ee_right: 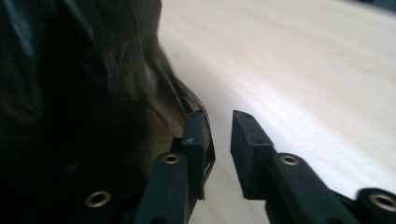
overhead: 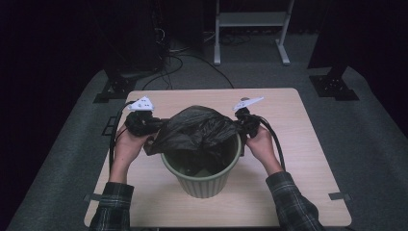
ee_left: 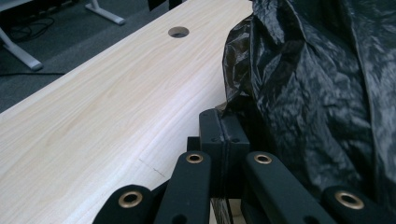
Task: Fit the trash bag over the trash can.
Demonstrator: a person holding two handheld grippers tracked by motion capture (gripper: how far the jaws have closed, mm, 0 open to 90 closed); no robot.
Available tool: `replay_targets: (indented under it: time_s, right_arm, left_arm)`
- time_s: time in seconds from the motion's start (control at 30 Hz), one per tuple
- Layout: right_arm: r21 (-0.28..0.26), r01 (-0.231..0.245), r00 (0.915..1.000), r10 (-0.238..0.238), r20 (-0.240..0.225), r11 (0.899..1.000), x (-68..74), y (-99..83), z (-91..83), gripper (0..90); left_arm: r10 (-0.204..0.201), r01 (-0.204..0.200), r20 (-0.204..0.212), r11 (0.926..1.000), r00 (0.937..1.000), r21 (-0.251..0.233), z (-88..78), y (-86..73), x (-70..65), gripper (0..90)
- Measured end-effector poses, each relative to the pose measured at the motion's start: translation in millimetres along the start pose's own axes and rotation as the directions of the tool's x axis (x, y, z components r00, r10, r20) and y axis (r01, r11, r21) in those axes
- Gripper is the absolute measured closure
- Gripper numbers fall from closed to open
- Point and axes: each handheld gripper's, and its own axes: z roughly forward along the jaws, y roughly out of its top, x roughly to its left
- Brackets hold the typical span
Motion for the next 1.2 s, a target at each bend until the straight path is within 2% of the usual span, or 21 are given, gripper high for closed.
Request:
replay_targets:
  time_s: [0.13, 0.2, 0.27, 0.37, 0.47, 0.53, 0.6, 0.73, 0.87, 0.93, 1.03, 1.07, 1.2]
  right_arm:
    - [-0.065, -0.01, 0.9996, 0.011, 0.024, 0.998, -5.2, 11.3, -26.3, 67.0]
    - [-0.117, -0.007, 0.9994, 0.011, 0.032, 0.993, -6.2, 17.5, -42.0, 66.2]
    - [-0.148, -0.011, 0.9997, 0.014, 0.021, 0.989, -5.3, 24.2, -57.3, 64.5]
    - [-0.202, 0.007, 0.9999, -0.008, -0.006, 0.979, 2.6, 31.2, -77.3, 63.4]
    - [-0.23, 0.044, 0.9981, -0.052, -0.032, 0.972, 15.1, 37.3, -88.7, 62.7]
    - [-0.247, 0.066, 0.995, -0.082, -0.056, 0.967, 24.3, 40.3, -91.6, 62.1]
    - [-0.246, 0.081, 0.99, -0.107, -0.092, 0.966, 32.3, 43.3, -91.5, 60.3]
    - [-0.232, 0.115, 0.9808, -0.148, -0.127, 0.966, 45.1, 47.3, -84.5, 57.8]
    - [-0.211, 0.141, 0.9773, -0.17, -0.126, 0.967, 53.7, 50.6, -73.5, 57.8]
    - [-0.192, 0.154, 0.9783, -0.177, -0.108, 0.969, 56.2, 52.8, -68.1, 62.6]
    - [-0.176, 0.162, 0.9786, -0.181, -0.098, 0.971, 57.8, 53.8, -63.6, 82.4]
    - [-0.175, 0.16, 0.9793, -0.179, -0.095, 0.971, 58.3, 53.4, -63.3, 86.5]
    - [-0.181, 0.161, 0.9763, -0.183, -0.115, 0.97, 61.7, 49.2, -67.3, 89.8]
  left_arm:
    - [-0.003, 0.003, 0.004, 1.0, 1.0, -0.001, -0.2, 0.0, -0.3, 89.9]
    - [-0.003, 0.003, 0.004, 1.0, 1.0, -0.003, -0.5, 0.3, -0.6, 89.9]
    - [-0.007, 0.007, 0.006, 1.0, 1.0, -0.004, -0.5, 0.2, -0.4, 89.9]
    - [-0.01, 0.01, 0.008, 1.0, 0.9999, 0.001, 0.2, -0.2, 0.0, 89.9]
    - [-0.01, 0.01, 0.008, 1.0, 0.9999, 0.001, 0.6, 0.0, -0.3, 89.9]
    - [-0.009, 0.009, 0.006, 1.0, 0.9999, 0.003, 0.4, 0.2, -0.5, 89.9]
    - [-0.01, 0.01, 0.008, 0.9999, 0.9999, 0.007, 0.5, 0.2, -0.2, 89.9]
    - [-0.015, 0.015, 0.009, 0.9999, 0.9998, 0.009, 0.7, -0.2, 0.0, 89.9]
    - [-0.017, 0.017, 0.011, 0.9999, 0.9998, 0.005, -0.4, 0.1, -0.1, 89.9]
    - [-0.016, 0.016, 0.012, 0.9999, 0.9998, 0.006, -0.7, 0.1, -0.2, 89.9]
    - [-0.016, 0.016, 0.012, 0.9998, 0.9998, 0.008, -1.0, -0.3, 0.5, 89.9]
    - [-0.018, 0.018, 0.011, 0.9998, 0.9998, 0.009, -1.2, -0.5, 0.9, 89.9]
    - [-0.022, 0.022, 0.013, 0.9997, 0.9997, 0.007, -2.2, -0.8, 1.6, 89.9]
